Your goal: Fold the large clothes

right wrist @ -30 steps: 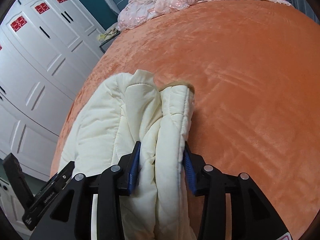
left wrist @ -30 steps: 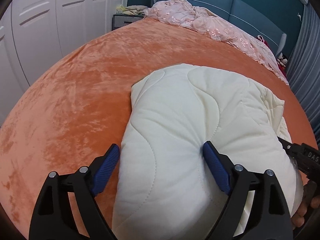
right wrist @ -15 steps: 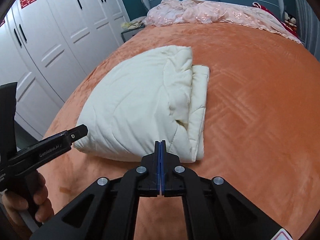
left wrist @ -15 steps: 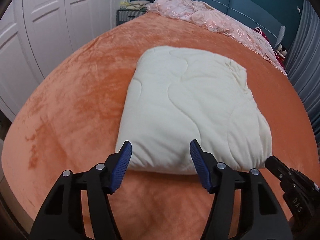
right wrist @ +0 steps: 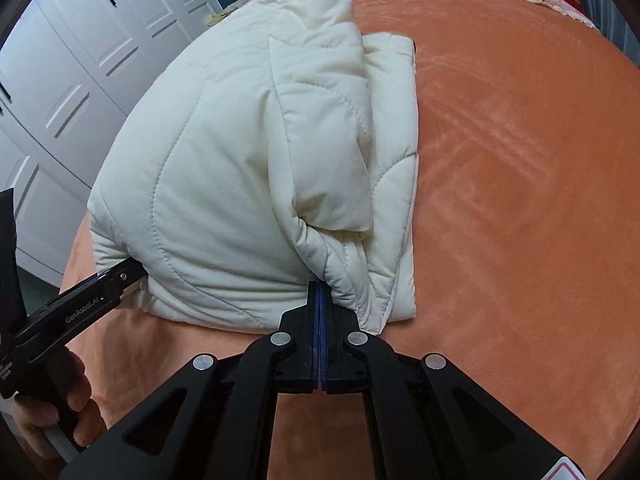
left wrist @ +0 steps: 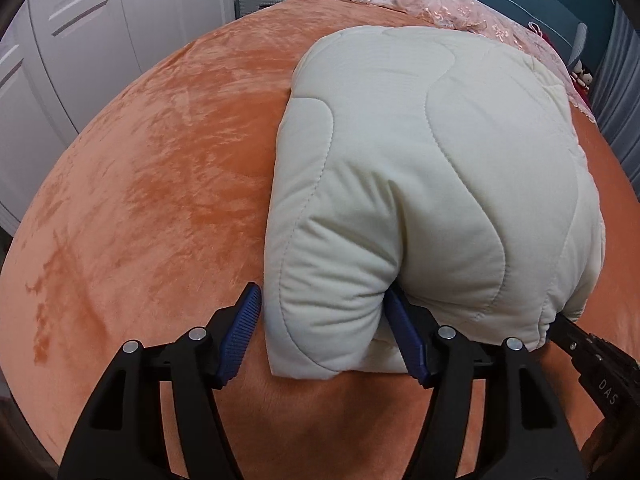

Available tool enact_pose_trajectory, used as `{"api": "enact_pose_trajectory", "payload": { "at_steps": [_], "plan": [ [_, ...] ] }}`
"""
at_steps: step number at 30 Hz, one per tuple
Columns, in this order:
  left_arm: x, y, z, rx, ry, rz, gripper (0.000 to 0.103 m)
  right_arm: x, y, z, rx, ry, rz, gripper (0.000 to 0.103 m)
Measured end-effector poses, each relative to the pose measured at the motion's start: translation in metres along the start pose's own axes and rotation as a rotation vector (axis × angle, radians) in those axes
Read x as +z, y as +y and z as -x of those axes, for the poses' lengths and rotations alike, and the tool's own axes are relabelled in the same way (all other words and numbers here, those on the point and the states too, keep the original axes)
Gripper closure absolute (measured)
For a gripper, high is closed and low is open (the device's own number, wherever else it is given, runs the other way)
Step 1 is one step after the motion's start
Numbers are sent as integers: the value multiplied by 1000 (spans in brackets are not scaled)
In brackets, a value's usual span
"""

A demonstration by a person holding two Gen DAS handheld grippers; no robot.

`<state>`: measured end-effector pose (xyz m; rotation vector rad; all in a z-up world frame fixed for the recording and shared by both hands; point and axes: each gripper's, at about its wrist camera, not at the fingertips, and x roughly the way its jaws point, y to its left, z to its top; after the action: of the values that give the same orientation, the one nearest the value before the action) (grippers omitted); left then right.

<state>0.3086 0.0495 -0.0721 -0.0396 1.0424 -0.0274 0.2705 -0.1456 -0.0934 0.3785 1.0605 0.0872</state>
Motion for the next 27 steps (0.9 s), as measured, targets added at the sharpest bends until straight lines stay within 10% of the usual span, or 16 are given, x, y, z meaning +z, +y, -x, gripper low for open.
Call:
{"api": "enact_pose_trajectory", "payload": {
  "at_steps": [17,27],
  "plan": [
    [9,-15,14,88,-34,-92,35,-3,1,12,-24,-7,-18,103],
    [-16,-24,115,73,-123,-73,21,-34,20,115,-78,-134,-23,55]
  ]
}}
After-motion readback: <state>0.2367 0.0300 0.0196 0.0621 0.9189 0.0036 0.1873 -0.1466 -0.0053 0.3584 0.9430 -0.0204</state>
